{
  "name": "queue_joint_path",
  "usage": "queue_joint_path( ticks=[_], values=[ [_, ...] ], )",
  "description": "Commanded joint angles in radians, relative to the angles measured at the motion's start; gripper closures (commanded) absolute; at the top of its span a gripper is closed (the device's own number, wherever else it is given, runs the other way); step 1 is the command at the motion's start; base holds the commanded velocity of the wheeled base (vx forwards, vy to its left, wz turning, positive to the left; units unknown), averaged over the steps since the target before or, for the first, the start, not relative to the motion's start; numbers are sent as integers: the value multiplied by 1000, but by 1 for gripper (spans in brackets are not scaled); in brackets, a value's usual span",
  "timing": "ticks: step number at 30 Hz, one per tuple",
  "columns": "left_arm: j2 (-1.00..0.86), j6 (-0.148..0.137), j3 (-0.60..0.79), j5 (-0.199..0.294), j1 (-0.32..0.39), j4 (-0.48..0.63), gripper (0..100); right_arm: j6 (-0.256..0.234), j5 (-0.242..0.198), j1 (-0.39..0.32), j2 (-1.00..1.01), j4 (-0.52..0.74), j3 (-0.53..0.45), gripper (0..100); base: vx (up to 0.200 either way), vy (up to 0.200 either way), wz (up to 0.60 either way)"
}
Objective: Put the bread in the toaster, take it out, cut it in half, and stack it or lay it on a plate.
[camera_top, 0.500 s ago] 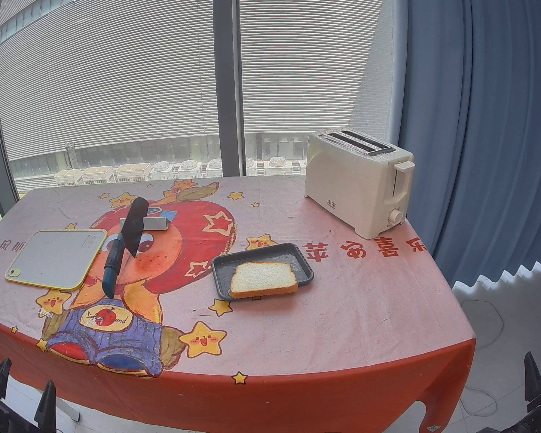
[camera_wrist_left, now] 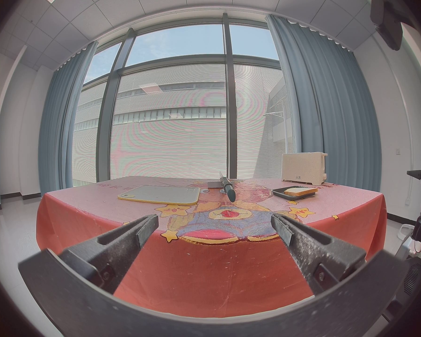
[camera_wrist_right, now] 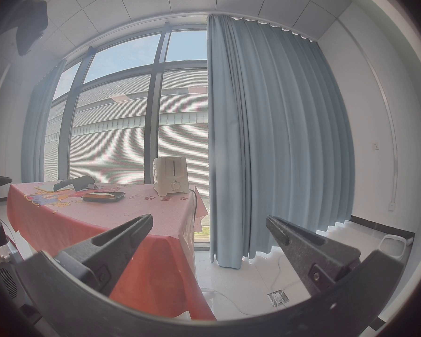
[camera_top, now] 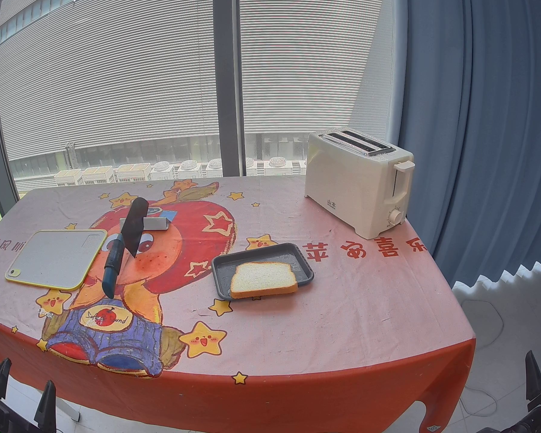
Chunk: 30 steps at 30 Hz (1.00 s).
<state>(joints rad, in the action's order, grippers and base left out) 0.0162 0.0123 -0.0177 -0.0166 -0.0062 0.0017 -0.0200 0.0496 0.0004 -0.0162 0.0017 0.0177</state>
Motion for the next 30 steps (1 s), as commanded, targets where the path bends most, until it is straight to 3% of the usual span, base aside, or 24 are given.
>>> queue_joint_path(
  ticks=[1,30],
  values=[
    [-12,0,18,0,0,0,0,2,1,-2,15,0,-16,0,0,0,0],
    [-12,0,18,0,0,0,0,9,-2,0,15,0,-15,0,0,0,0]
  ],
)
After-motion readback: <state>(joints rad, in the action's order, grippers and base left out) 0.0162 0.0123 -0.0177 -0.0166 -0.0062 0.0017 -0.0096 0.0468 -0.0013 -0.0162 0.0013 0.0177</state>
